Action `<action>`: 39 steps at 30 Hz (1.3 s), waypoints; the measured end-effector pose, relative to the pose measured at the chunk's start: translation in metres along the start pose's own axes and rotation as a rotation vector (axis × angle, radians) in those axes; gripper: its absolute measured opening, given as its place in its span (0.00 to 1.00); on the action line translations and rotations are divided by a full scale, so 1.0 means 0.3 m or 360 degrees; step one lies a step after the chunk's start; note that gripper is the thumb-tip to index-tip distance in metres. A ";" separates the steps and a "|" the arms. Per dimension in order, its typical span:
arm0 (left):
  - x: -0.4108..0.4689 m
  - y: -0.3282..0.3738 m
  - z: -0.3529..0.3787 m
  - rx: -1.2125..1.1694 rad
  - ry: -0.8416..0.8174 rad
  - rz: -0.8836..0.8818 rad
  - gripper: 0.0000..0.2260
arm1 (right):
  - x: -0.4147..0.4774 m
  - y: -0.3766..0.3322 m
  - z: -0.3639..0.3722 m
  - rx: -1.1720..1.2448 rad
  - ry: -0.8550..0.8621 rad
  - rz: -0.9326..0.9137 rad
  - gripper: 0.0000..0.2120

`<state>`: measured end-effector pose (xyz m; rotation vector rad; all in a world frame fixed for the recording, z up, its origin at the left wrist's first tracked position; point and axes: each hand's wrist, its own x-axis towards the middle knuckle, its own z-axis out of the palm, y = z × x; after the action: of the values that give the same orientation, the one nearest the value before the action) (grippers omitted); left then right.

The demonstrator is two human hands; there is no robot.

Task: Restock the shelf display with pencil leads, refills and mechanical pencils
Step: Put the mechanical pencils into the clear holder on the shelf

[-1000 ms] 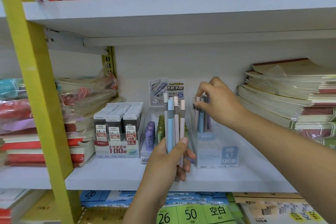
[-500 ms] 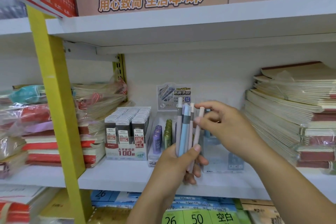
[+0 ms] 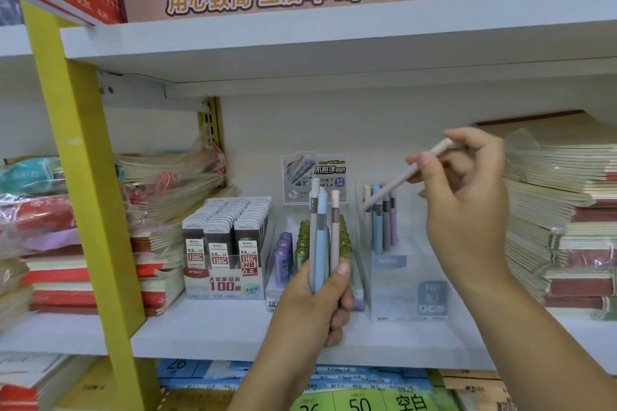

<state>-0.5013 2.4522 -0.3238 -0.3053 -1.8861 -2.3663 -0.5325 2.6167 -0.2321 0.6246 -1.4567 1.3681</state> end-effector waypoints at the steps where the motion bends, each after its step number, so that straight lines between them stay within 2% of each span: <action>1: 0.001 0.000 0.000 0.0009 0.0014 0.0001 0.18 | 0.001 -0.005 -0.003 0.0009 0.0098 -0.0058 0.14; 4: 0.002 -0.004 -0.003 0.0033 0.0011 -0.0008 0.15 | 0.010 0.000 -0.016 -0.0093 0.0169 -0.0162 0.14; 9: 0.003 -0.009 0.001 0.0079 0.0016 0.0009 0.09 | -0.002 0.070 -0.009 -0.0539 -0.0408 0.0062 0.15; 12: 0.005 -0.009 0.003 0.0104 -0.0003 0.0047 0.05 | -0.025 0.092 0.008 -0.0682 -0.0548 0.0060 0.16; 15: 0.001 -0.007 0.001 0.0113 -0.0021 0.0076 0.05 | -0.028 0.103 0.013 -0.0767 -0.0663 0.0084 0.14; 24: -0.001 -0.005 0.002 0.0089 -0.0021 0.0110 0.05 | -0.028 0.120 0.016 -0.0740 -0.0625 0.0195 0.09; 27: -0.002 -0.004 0.001 0.0079 -0.0006 0.0108 0.05 | -0.024 0.125 0.018 -0.0893 -0.0658 0.0117 0.06; 33: -0.009 -0.004 0.004 0.0135 -0.0001 0.0100 0.09 | -0.004 0.138 0.019 -0.1325 -0.0941 0.0092 0.16; 36: -0.009 -0.002 0.004 0.0143 0.0007 0.0092 0.10 | -0.006 0.121 0.021 -0.1235 -0.0977 0.0121 0.18; 39: -0.012 0.003 0.005 0.0144 -0.0022 0.0096 0.07 | -0.016 0.075 0.017 -0.1033 -0.0814 -0.0003 0.15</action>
<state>-0.4974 2.4534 -0.3235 -0.3659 -1.9540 -2.2387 -0.5520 2.6158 -0.2451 0.5588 -2.1704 0.6695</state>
